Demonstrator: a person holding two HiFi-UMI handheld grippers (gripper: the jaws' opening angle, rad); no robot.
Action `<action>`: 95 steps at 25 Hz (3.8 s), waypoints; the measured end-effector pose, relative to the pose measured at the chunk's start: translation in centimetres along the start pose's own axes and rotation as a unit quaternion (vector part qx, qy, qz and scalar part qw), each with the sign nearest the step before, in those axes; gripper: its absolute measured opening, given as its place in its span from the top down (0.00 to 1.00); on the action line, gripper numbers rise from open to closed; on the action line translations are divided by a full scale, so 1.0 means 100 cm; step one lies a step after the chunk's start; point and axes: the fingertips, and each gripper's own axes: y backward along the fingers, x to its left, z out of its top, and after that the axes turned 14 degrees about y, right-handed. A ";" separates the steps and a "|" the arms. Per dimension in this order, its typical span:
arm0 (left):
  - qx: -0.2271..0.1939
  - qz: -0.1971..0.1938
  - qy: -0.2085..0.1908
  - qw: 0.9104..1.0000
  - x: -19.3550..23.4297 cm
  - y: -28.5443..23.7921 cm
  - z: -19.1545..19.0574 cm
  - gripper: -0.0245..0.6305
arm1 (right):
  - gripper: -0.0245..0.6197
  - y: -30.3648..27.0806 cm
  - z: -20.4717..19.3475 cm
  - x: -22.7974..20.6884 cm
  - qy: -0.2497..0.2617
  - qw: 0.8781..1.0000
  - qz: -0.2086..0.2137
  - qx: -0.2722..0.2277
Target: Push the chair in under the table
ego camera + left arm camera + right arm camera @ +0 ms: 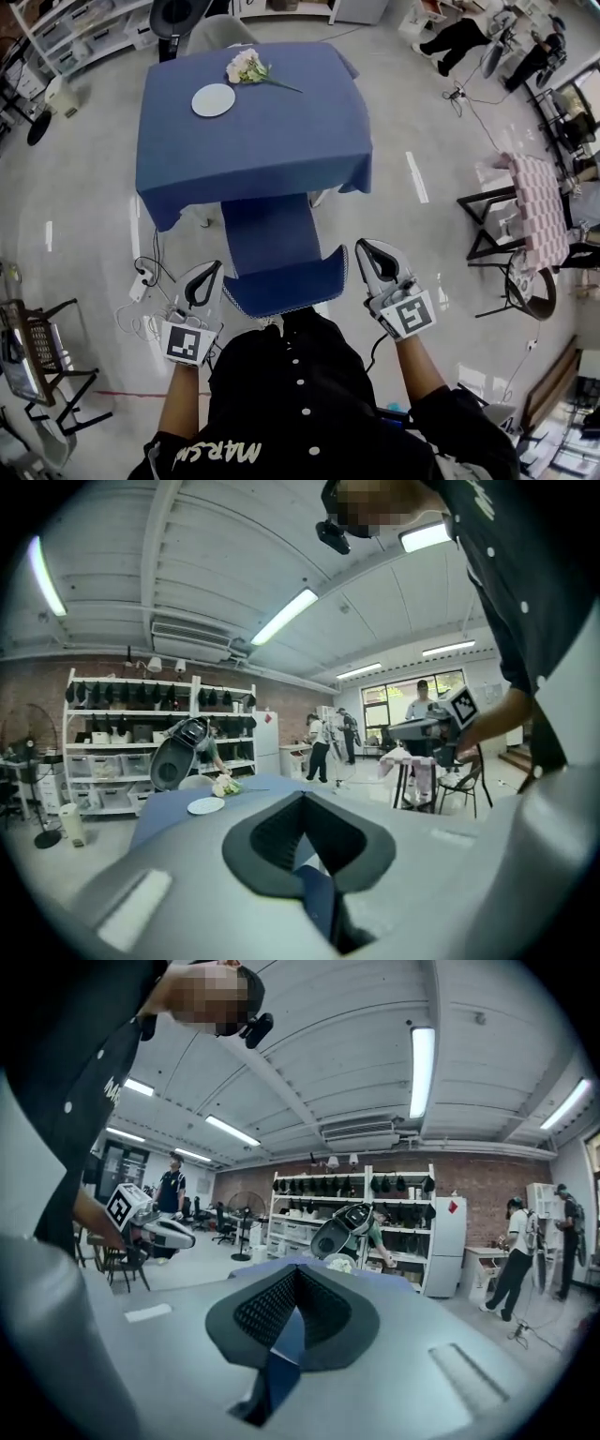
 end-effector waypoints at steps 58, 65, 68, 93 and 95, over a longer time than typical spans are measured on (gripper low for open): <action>0.344 -0.335 -0.340 0.809 -0.081 0.011 -0.339 0.70 | 0.69 0.054 -0.309 0.197 0.347 0.758 0.540 0.112; 0.355 -0.309 -0.359 0.806 -0.045 0.002 -0.334 0.71 | 0.68 0.027 -0.303 0.201 0.329 0.776 0.525 0.113; 0.355 -0.280 -0.359 0.817 -0.025 -0.017 -0.329 0.73 | 0.69 0.003 -0.306 0.190 0.333 0.786 0.506 0.121; 0.360 -0.230 -0.353 0.833 0.098 -0.152 -0.287 0.74 | 0.72 -0.155 -0.327 0.088 0.359 0.792 0.475 0.135; 0.362 -0.227 -0.355 0.831 0.111 -0.162 -0.283 0.74 | 0.72 -0.170 -0.328 0.082 0.363 0.791 0.473 0.136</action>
